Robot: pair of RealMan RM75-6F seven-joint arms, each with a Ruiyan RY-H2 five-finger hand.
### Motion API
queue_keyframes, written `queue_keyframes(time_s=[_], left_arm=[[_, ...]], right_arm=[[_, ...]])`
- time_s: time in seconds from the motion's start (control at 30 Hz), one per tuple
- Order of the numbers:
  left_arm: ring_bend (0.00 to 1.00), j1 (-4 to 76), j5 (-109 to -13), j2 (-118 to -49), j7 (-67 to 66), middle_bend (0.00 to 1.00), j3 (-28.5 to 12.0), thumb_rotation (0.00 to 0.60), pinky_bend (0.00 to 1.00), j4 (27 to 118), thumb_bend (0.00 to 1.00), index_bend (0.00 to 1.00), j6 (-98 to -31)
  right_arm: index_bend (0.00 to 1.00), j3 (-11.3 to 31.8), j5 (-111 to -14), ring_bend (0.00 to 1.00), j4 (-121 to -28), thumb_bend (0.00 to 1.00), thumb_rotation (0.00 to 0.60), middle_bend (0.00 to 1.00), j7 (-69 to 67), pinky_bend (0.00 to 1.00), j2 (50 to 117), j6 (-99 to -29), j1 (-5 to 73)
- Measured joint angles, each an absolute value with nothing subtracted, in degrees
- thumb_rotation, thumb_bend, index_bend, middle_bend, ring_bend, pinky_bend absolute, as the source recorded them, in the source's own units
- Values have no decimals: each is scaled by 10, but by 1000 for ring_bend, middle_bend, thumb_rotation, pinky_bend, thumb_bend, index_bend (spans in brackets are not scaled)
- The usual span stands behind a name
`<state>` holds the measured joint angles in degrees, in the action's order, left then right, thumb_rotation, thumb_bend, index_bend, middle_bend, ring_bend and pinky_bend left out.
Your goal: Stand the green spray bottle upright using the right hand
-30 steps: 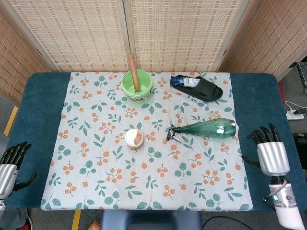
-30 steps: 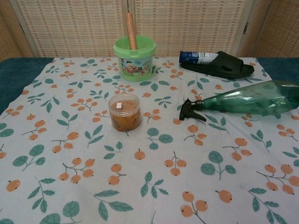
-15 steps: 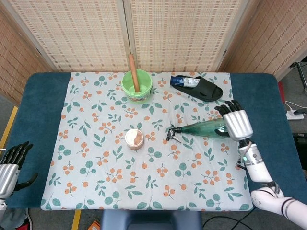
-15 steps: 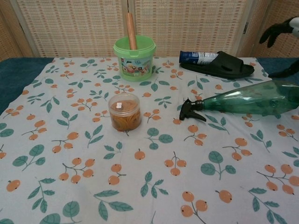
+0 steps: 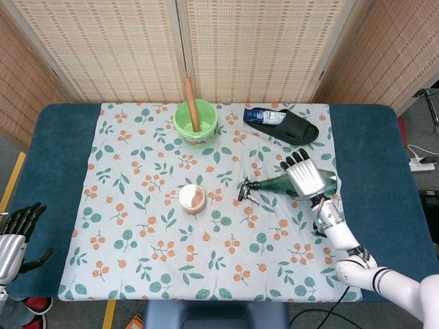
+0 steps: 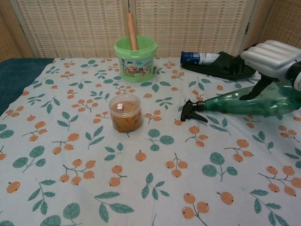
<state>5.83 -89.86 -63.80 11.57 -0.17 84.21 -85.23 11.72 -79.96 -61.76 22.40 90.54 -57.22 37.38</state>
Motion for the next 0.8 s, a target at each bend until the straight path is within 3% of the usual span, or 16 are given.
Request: queue_keyframes(time_s=[0.47, 0.8], left_arm=[[0, 58, -902, -636, 118, 0, 1, 600, 0, 844, 255, 0, -853], [0, 59, -909, -635, 126, 0, 6, 600, 0, 843, 255, 1, -850]], right_arm=[[382, 110, -793, 239, -554, 0, 600, 370, 213, 202, 969, -541, 419], [379, 126, -730, 240, -481, 0, 600, 370, 271, 199, 1025, -494, 446]])
